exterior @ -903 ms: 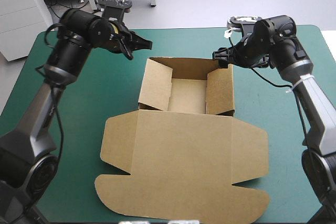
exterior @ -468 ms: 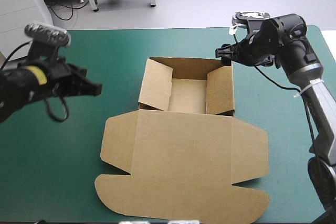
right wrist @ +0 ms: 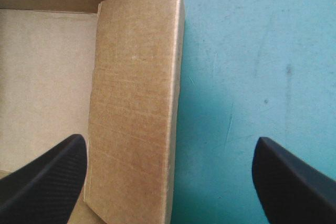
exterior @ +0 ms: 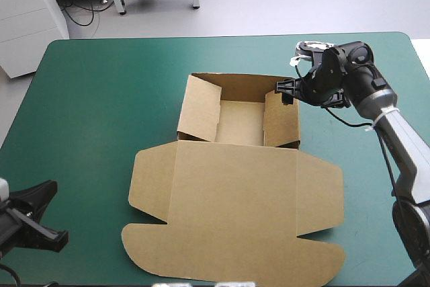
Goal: Fold the box
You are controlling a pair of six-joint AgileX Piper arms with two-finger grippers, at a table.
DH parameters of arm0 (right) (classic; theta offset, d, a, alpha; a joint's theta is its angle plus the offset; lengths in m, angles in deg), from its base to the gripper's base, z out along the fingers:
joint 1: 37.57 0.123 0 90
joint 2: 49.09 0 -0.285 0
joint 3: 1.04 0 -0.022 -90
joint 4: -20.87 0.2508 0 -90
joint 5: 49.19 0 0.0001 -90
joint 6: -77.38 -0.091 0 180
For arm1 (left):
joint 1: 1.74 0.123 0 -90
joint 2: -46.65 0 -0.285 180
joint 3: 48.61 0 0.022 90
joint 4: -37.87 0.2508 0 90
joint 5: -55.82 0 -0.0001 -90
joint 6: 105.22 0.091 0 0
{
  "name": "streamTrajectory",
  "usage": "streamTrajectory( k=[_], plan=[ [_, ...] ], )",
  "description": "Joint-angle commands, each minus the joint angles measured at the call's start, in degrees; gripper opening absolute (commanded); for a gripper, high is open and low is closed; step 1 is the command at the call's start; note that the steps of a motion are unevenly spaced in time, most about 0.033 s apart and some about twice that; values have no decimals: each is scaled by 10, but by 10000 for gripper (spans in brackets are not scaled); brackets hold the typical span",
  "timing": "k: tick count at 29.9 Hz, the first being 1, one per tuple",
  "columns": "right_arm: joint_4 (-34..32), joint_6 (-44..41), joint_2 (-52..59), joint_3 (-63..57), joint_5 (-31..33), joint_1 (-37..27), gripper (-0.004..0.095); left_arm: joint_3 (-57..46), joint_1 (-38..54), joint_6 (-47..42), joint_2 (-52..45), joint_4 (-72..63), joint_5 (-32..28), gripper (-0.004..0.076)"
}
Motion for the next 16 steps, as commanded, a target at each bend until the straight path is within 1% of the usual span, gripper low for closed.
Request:
streamTrajectory(
  k=[1,6,8,16],
  plan=[
    [16,-1,3,10,-29,-3,788,-35,-2,-2,-32,1,-49,-32],
    [33,1,-26,10,-36,-3,788,-87,-2,1,-53,1,-54,-32],
    [38,3,-41,10,-36,-2,788,-110,-2,26,-58,1,-60,-32],
    [38,10,-79,10,-10,-2,782,-183,-2,35,-58,-5,-87,-32]
  ],
)
